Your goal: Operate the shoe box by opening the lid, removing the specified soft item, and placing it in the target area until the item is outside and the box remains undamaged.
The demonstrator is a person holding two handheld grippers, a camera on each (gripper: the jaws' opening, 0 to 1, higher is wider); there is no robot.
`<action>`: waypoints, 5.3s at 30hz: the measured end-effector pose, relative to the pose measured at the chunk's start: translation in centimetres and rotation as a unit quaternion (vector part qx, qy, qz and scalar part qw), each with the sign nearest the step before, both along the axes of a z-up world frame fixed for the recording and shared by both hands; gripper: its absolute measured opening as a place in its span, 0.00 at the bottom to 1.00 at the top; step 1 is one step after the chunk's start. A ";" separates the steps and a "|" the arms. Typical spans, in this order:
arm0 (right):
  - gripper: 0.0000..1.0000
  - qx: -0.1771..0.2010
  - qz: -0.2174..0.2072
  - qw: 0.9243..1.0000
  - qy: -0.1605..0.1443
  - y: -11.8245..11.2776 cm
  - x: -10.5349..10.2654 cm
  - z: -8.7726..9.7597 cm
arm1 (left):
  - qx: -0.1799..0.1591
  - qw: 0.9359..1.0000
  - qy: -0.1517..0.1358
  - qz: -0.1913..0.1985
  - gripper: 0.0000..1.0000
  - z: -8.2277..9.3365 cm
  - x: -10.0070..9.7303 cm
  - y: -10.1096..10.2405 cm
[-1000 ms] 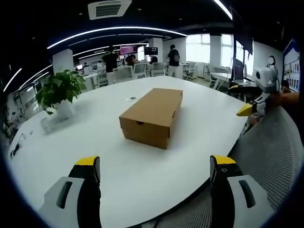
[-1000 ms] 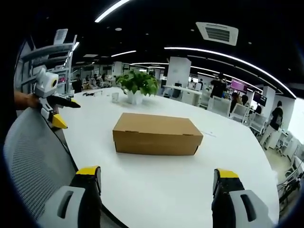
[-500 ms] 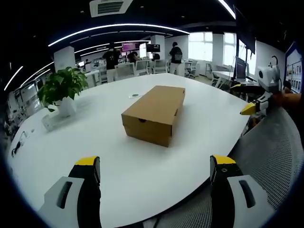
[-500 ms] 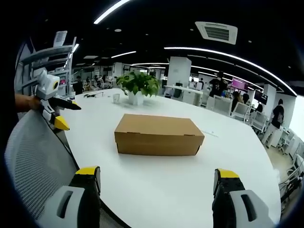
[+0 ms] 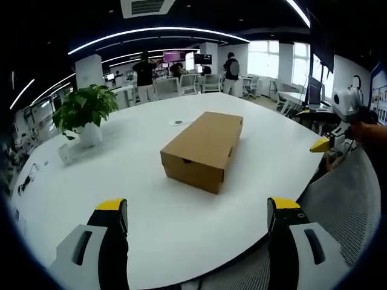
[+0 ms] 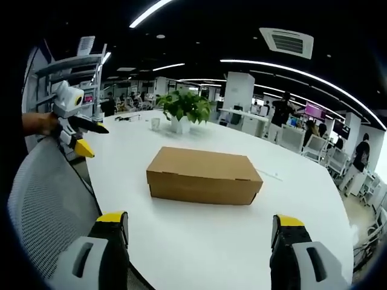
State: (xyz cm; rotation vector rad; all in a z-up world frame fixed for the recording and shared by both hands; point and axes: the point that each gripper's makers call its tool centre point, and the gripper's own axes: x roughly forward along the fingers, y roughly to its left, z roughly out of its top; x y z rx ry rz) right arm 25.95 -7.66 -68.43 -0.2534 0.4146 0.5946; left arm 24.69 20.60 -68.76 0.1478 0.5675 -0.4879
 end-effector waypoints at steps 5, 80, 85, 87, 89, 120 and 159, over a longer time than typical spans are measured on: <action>0.99 -0.007 0.011 1.000 -0.001 -0.4 1.0 0.1 | 0.008 1.000 0.000 0.007 1.00 0.0 0.5 0.0; 0.80 -0.014 0.152 0.988 0.030 -1.4 16.6 -4.4 | -0.040 0.996 0.046 0.061 0.87 -4.6 7.6 -8.2; 0.78 -0.013 0.149 0.988 0.038 -1.2 17.5 -4.9 | -0.045 0.995 0.046 0.073 0.82 -5.1 8.3 -8.6; 0.77 -0.011 0.145 0.988 0.047 -1.1 18.0 -5.2 | -0.046 0.995 0.048 0.076 0.81 -5.4 8.6 -8.8; 0.76 -0.012 0.146 0.988 0.048 -0.9 18.2 -5.3 | -0.044 0.995 0.050 0.078 0.79 -5.7 8.9 -8.9; 0.58 -0.025 0.114 0.989 0.089 -0.3 20.8 -8.4 | -0.038 0.993 0.066 0.089 0.65 -9.1 11.3 -9.0; 0.52 0.036 0.012 0.995 0.091 3.0 16.3 -7.7 | -0.024 0.995 0.094 0.012 0.57 -9.1 11.3 -3.8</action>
